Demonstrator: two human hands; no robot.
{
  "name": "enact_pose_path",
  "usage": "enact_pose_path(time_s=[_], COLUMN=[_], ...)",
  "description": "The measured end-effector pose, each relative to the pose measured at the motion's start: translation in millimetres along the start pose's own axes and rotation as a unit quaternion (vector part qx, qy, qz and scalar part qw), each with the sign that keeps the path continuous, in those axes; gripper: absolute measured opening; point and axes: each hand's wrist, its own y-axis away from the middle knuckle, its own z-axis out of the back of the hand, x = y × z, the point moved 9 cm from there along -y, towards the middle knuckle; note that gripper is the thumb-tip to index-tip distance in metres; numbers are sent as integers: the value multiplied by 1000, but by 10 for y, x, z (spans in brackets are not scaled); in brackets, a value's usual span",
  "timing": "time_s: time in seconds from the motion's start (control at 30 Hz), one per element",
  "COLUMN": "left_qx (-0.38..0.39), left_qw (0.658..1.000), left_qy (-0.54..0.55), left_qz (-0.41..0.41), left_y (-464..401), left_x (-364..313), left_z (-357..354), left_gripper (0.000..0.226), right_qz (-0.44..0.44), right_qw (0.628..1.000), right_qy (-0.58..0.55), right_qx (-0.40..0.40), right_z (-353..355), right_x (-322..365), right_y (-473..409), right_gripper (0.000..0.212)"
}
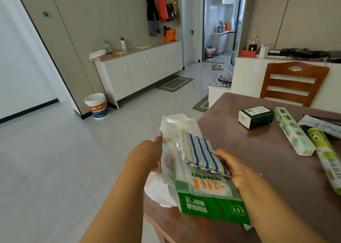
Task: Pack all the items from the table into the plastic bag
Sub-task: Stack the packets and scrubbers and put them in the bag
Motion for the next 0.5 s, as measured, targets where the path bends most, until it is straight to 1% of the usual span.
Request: enact_pose_path(time_s=[0.03, 0.1, 0.13, 0.17, 0.2, 0.23, 0.27, 0.3, 0.33, 0.43, 0.47, 0.5], left_qx=[-17, -37, -37, -26, -1, 27, 40, 37, 15, -81, -93, -92], left_qw=[999, 996, 997, 999, 999, 996, 989, 978, 963, 894, 871, 854], left_qy=[-32, -77, -71, -41, 12, 76, 138, 199, 264, 437, 480, 508], left_qz=[5, 4, 6, 19, 32, 43, 47, 49, 52, 59, 59, 60], left_y=[-14, -41, -43, -22, 5, 48, 63, 51, 50, 70, 97, 134], left_x=[51, 120, 142, 162, 175, 156, 135, 128, 141, 269, 294, 296], left_z=[41, 108, 120, 106, 55, -7, -65, -94, -84, 50, 85, 109], left_gripper=[86, 81, 79, 78, 75, 71, 67, 62, 55, 37, 35, 35], right_qz=[1, 10, 18, 26, 29, 25, 22, 17, 10, 24, 32, 38], right_qw=[1000, 999, 998, 997, 996, 996, 996, 995, 994, 992, 991, 990], right_qy=[-3, -9, -6, -1, 13, 30, 47, 65, 82, 100, 82, 59], right_qx=[-12, -38, -55, -69, -79, -80, -76, -71, -65, -79, -96, -121], right_z=[24, 76, 94, 102, 84, 39, -26, -89, -146, -209, -170, -107], right_x=[18, 64, 100, 134, 152, 158, 161, 156, 146, 238, 298, 359], right_y=[-25, -84, -114, -158, -188, -219, -241, -263, -284, -325, -362, -393], right_gripper=[37, 30, 30, 34, 39, 37, 28, 18, 14, 11, 10, 10])
